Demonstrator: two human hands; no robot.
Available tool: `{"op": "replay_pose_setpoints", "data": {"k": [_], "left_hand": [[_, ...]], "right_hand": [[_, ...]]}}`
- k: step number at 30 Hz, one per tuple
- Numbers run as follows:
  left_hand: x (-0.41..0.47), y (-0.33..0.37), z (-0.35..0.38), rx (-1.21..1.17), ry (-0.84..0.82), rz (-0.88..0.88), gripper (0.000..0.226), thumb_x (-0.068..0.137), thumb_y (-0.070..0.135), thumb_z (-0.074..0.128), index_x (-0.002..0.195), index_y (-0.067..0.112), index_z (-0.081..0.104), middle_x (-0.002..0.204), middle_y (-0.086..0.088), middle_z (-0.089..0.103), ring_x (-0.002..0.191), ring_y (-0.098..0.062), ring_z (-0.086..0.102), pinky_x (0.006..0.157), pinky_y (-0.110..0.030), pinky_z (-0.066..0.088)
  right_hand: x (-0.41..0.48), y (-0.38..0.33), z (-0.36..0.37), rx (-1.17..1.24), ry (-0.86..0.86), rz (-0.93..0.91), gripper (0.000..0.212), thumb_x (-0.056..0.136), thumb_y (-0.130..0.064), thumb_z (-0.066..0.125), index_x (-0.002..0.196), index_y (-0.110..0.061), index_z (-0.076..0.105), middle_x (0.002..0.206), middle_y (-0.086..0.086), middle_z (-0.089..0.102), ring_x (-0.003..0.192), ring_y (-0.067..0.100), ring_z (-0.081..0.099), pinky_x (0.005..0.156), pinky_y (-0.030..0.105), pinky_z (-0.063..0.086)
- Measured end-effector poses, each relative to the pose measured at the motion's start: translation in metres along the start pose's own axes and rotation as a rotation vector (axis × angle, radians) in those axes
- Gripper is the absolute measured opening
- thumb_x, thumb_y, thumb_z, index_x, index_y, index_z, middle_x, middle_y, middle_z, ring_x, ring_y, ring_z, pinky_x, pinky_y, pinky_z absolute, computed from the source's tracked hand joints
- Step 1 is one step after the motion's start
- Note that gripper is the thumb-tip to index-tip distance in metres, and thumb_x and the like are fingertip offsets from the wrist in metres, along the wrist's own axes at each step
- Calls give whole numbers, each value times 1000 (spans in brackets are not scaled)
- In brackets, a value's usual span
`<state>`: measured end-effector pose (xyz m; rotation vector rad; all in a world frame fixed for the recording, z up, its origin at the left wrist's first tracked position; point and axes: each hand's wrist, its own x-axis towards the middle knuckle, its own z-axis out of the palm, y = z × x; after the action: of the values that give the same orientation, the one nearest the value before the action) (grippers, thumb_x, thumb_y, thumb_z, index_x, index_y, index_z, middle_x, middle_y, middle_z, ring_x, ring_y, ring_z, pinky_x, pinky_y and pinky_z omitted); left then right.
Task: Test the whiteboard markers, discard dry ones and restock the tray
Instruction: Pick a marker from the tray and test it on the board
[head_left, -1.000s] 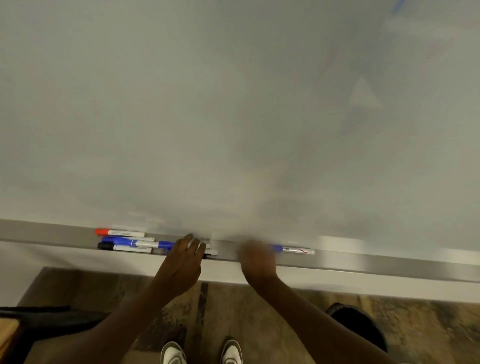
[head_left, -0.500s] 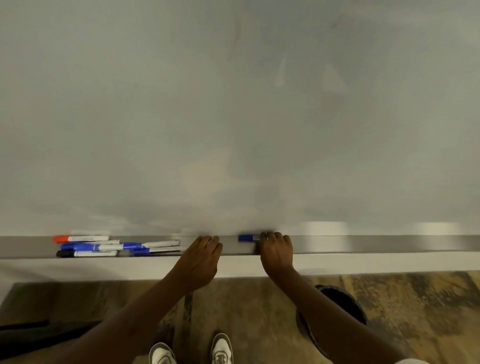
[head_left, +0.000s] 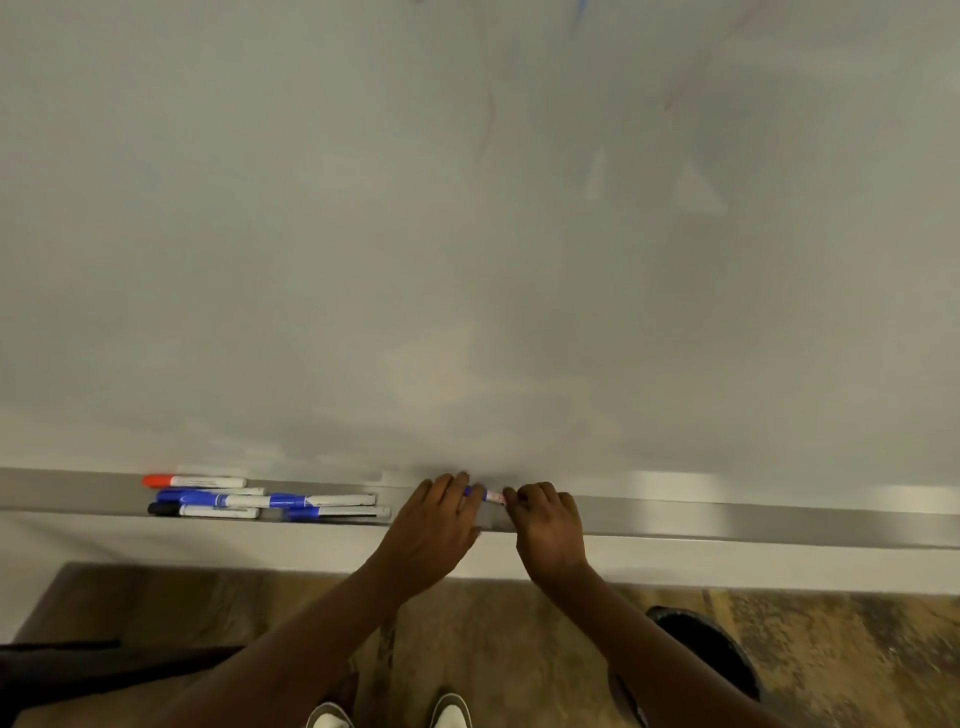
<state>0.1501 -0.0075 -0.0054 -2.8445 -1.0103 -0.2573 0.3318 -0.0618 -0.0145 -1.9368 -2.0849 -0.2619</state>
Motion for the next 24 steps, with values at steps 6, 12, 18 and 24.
{"op": "replay_pose_setpoints", "data": {"k": [6, 12, 18, 24], "left_hand": [[11, -13, -33, 120, 178, 22, 34, 92, 25, 47, 110, 3, 65, 109, -17, 66, 97, -31, 64, 89, -44, 51], [14, -35, -90, 67, 290, -38, 22, 73, 21, 76, 90, 9, 70, 80, -8, 66, 70, -23, 63, 68, -31, 51], [23, -66, -181, 123, 505, 46, 43, 105, 33, 23, 84, 16, 57, 55, 0, 49, 39, -17, 46, 39, -24, 36], [44, -77, -283, 236, 677, 83, 42, 102, 46, 32, 89, 20, 61, 48, 1, 43, 32, -16, 36, 36, -22, 28]], "right_hand": [[31, -31, -32, 114, 198, -74, 34, 64, -1, 78, 96, -11, 72, 80, 7, 65, 74, 26, 60, 62, 34, 45], [64, -51, -84, 181, 364, -159, 30, 60, 0, 81, 86, -12, 73, 72, 2, 62, 66, 19, 54, 49, 24, 38], [99, -63, -170, 186, 587, -316, 12, 74, -5, 74, 83, -14, 72, 74, -1, 63, 67, 16, 52, 49, 29, 41], [132, -63, -271, 208, 674, -377, 14, 78, -14, 71, 93, -16, 72, 82, -4, 64, 77, 10, 51, 56, 19, 41]]}}
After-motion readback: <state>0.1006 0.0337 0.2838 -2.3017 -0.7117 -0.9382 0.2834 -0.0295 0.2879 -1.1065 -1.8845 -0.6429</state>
